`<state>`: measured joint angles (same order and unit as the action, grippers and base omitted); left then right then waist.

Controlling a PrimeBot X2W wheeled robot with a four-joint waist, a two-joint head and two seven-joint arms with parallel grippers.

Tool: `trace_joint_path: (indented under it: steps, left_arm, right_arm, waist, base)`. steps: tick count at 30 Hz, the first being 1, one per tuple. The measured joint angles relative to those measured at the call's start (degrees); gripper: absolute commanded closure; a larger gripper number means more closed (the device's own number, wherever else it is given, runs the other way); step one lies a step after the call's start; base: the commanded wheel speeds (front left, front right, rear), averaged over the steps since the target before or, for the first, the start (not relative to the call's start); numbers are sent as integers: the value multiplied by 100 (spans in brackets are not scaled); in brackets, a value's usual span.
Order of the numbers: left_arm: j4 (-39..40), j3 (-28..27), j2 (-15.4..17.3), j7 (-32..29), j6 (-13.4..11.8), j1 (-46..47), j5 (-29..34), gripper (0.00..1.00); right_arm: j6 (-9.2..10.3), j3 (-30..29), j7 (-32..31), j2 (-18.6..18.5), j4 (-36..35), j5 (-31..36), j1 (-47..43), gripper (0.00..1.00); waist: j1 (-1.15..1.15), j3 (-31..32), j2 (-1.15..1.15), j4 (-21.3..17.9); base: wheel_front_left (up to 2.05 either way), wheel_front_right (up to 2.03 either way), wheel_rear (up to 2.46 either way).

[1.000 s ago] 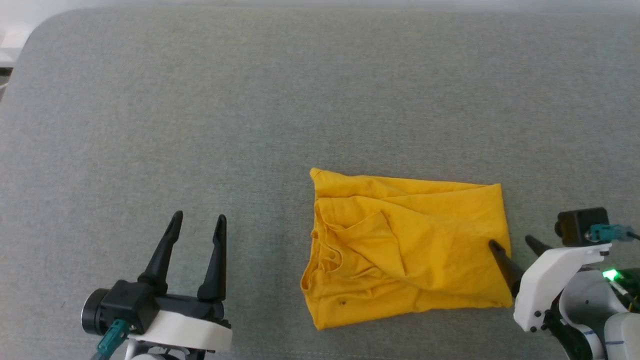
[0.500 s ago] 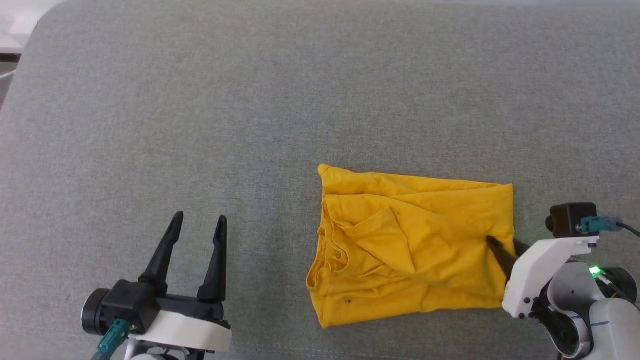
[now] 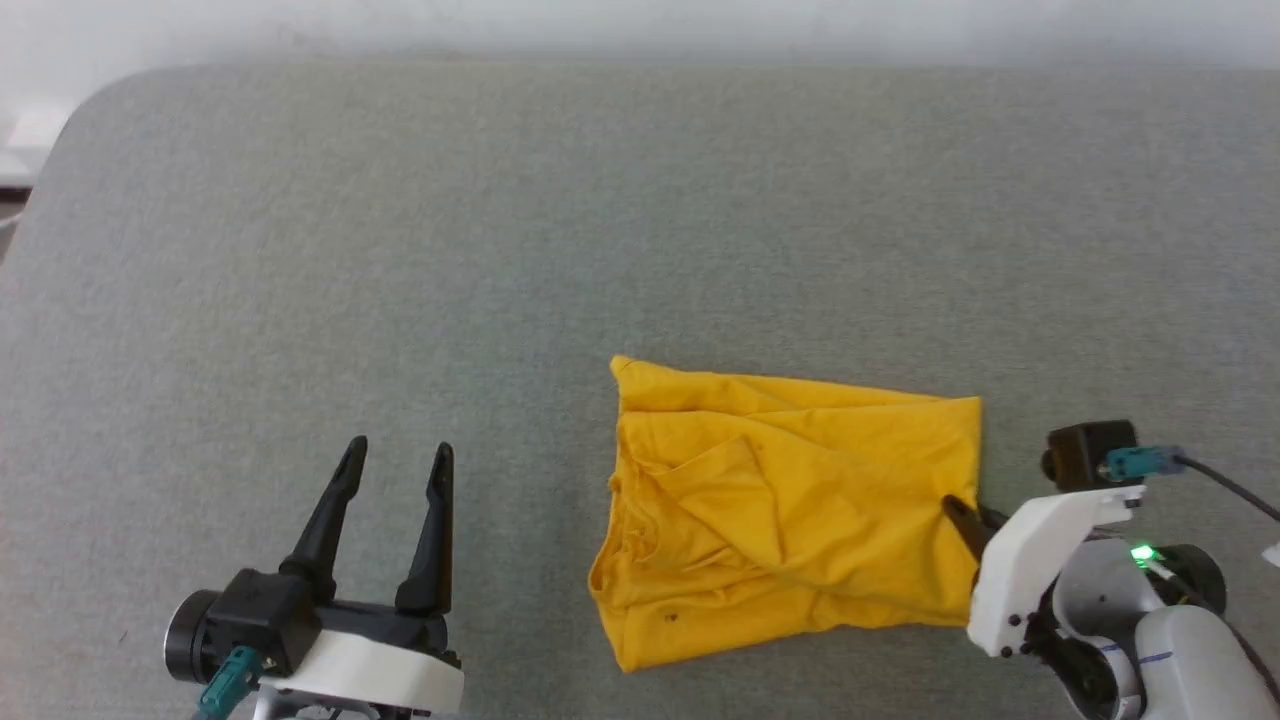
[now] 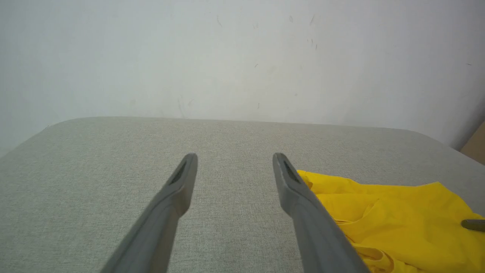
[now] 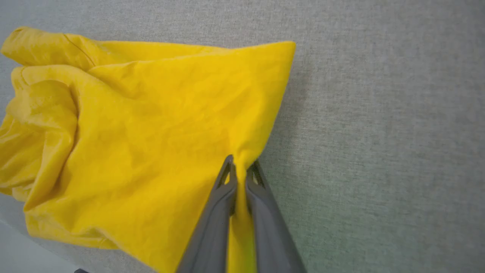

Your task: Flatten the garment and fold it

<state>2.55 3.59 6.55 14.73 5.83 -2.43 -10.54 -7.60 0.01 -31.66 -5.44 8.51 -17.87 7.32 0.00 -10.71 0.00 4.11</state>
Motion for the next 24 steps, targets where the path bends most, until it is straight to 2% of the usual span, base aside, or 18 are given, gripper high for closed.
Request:
trace_joint_path:
  steps: [12, 24]
  left_arm:
    - [253, 30, 96, -146, -85, -105, -7, 0]
    - [524, 44, 261, -313, -137, -93, -7, 0]
  right_arm:
    - [0, 738, 110, -311, 348, 24, 891, 100]
    - [0, 1218, 270, -743, 1021, 16, 2182, 100]
  waist:
    - [0, 361, 0, -634]
    - [0, 293, 0, -1422]
  base:
    - [0, 0, 0]
    - [0, 0, 0]
